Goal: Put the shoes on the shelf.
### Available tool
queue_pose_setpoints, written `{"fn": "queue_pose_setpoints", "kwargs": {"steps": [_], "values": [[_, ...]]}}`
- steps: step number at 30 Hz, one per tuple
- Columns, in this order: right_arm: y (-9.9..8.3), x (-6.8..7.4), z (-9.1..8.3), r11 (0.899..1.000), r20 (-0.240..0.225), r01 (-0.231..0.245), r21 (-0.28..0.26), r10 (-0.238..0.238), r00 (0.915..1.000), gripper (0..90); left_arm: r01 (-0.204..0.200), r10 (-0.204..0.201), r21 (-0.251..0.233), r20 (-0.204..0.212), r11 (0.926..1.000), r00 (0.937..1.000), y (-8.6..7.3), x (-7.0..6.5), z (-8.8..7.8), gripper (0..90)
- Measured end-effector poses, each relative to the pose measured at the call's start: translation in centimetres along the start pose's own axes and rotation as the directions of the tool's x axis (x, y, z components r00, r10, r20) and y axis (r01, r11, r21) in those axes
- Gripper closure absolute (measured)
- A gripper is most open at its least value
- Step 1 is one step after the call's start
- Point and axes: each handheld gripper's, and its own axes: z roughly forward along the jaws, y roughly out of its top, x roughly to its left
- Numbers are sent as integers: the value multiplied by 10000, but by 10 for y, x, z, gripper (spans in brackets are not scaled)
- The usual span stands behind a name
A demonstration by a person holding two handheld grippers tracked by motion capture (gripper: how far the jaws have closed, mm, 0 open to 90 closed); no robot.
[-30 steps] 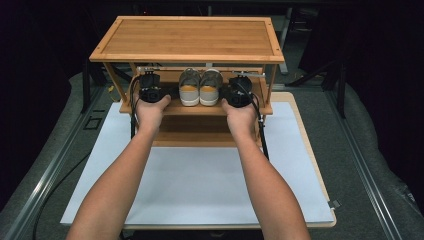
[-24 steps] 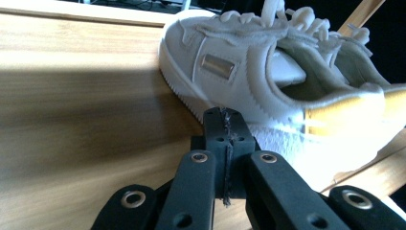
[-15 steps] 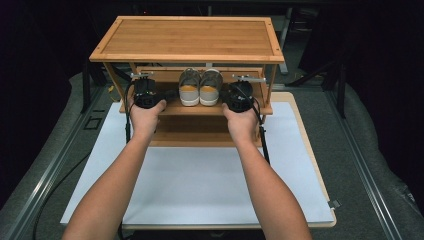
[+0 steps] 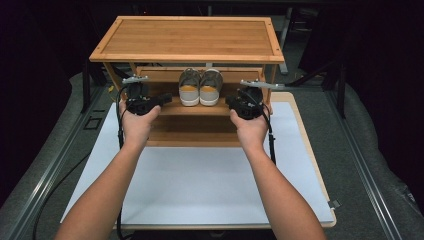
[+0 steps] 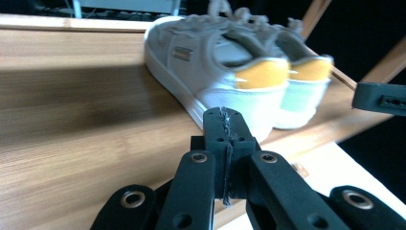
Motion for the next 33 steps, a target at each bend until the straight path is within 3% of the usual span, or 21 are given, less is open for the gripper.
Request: {"fn": "queue_pose_setpoints", "kwargs": {"steps": [3,11,16,19,26,29,33], "values": [[-1,0,-8,9998,-48,169,89,-169,9998,892,-100,99,51,258,9999,9996,0,-2,-9,900],[-2,8,-35,9960,-195,891,-35,-891,9958,877,-783,780,85,348,9969,9963,-6,-6,-36,897],[-5,12,-52,9899,-273,1415,30,-1413,9896,864,-829,822,168,390,9964,9959,-17,-1,-54,886],[-10,9,-58,9912,-258,1325,45,-1324,9909,861,-805,796,220,395,9965,9960,-27,6,-63,878],[-40,-1,-69,9912,-285,1265,390,-1254,9917,864,-419,395,360,640,9985,9972,-56,18,-75,854],[-56,-4,-71,9896,-385,1281,657,-1258,9913,862,-620,594,488,542,9969,9968,-70,18,-79,849],[-74,-5,-79,9900,-404,1306,537,-1285,9909,847,-753,709,801,569,9939,9959,-89,19,-83,823]]}}
